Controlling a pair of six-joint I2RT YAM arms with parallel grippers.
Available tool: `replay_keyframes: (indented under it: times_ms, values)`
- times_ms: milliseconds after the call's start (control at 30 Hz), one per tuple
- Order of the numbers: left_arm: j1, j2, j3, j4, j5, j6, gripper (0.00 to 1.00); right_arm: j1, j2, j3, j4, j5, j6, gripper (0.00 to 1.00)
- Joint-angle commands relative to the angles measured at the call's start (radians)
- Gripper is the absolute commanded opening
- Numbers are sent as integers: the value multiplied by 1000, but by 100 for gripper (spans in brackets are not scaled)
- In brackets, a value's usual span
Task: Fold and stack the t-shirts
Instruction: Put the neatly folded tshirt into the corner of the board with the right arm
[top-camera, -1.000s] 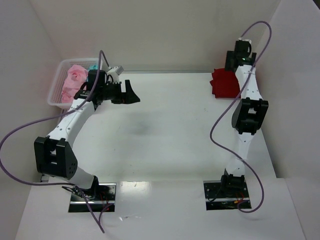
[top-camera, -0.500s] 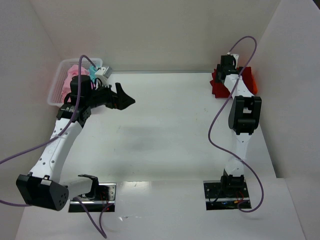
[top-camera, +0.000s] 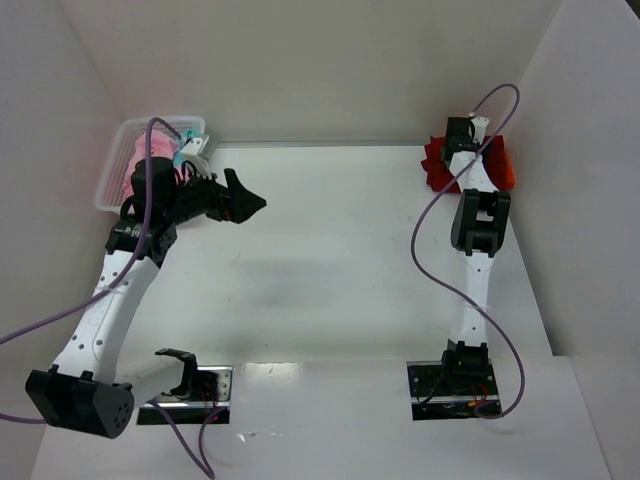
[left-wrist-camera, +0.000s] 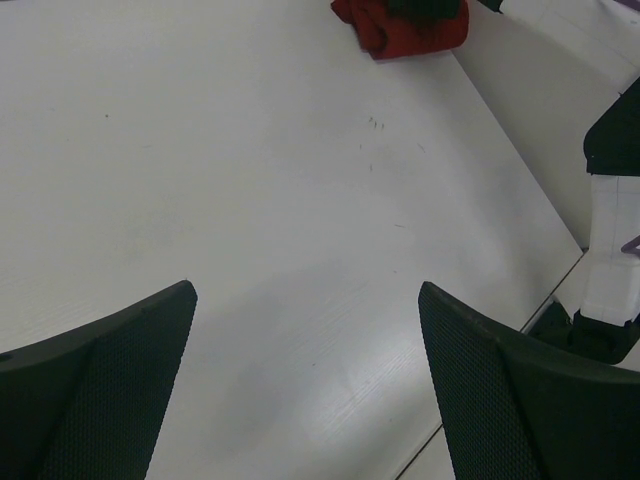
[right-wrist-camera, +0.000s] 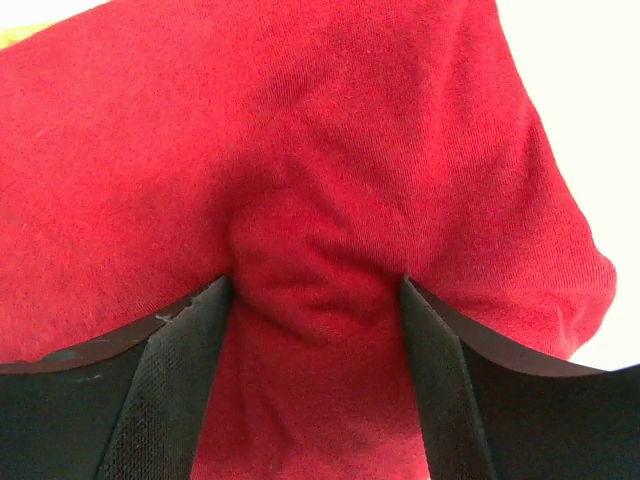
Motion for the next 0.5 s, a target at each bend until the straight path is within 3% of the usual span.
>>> replay_keyframes:
  times_ms: [0,100,267,467]
  values:
    - [-4,8,-2,41,-13,7,100,-34,36,63,4,108,23,73]
    - [-4,31,-2,52,-13,7,100,-35,36,63,4,144,23,79]
    - [-4,73,32,73,-4,7,100,-35,-98,14,24,118,43,84]
    - [-4,93,41,82,-3,7,100,-44,-215,14,39,-17,43,94]
